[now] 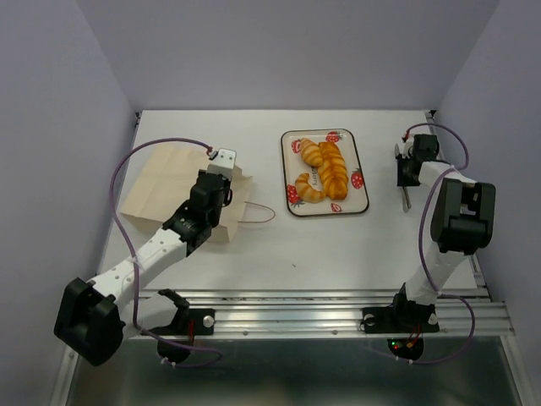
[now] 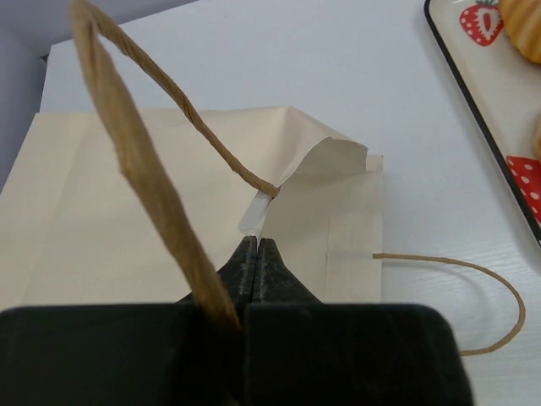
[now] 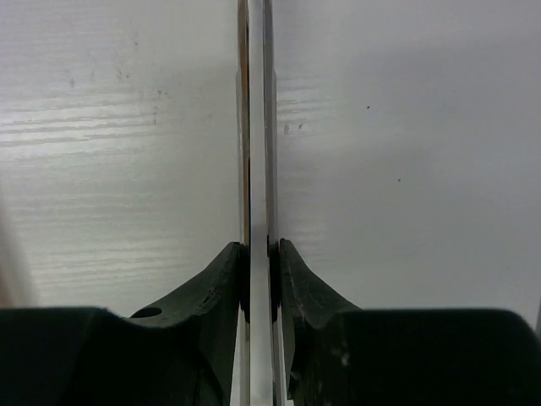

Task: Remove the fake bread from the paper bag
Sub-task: Place the paper bag at the center of the board, then reset both arms

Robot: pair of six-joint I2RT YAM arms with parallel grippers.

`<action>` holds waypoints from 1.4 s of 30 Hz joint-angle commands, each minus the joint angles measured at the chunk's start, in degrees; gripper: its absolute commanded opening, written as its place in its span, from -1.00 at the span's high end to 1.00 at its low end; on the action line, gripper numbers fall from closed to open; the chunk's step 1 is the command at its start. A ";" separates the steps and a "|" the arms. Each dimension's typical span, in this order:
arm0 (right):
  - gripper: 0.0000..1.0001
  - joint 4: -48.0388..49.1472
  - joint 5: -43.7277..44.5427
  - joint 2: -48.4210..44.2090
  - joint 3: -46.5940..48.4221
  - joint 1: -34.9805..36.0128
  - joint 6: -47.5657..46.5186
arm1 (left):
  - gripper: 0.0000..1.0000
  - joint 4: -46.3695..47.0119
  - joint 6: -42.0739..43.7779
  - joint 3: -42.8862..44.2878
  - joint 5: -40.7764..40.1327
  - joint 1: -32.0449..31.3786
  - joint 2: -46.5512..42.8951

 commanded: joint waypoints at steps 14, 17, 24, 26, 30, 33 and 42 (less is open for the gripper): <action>-1.00 5.63 1.11 -3.75 0.75 -0.55 7.11 | -0.50 0.27 -1.36 8.70 -3.90 0.56 8.86; -1.00 5.63 1.46 -8.23 0.14 -0.55 8.87 | -0.71 -0.52 -1.62 9.58 -3.37 0.56 7.54; -1.00 4.31 4.26 -20.62 -1.10 -0.55 15.98 | -0.97 -1.84 -4.16 12.56 0.05 0.47 1.40; -1.00 1.77 5.24 -23.18 -0.83 -0.55 19.67 | -0.97 -2.46 -7.15 13.44 0.49 0.56 -0.62; -1.00 -1.93 11.12 -30.20 -2.14 -0.55 28.37 | -0.97 -4.39 -17.77 15.73 0.40 0.56 -7.30; -1.00 -4.04 13.24 -34.51 -3.73 -0.55 34.52 | -0.97 -4.83 -22.53 15.21 2.86 0.56 -11.35; -1.00 -7.47 16.14 -46.28 -11.11 -0.55 42.79 | -0.97 -10.80 -30.35 13.02 -2.48 0.56 -19.70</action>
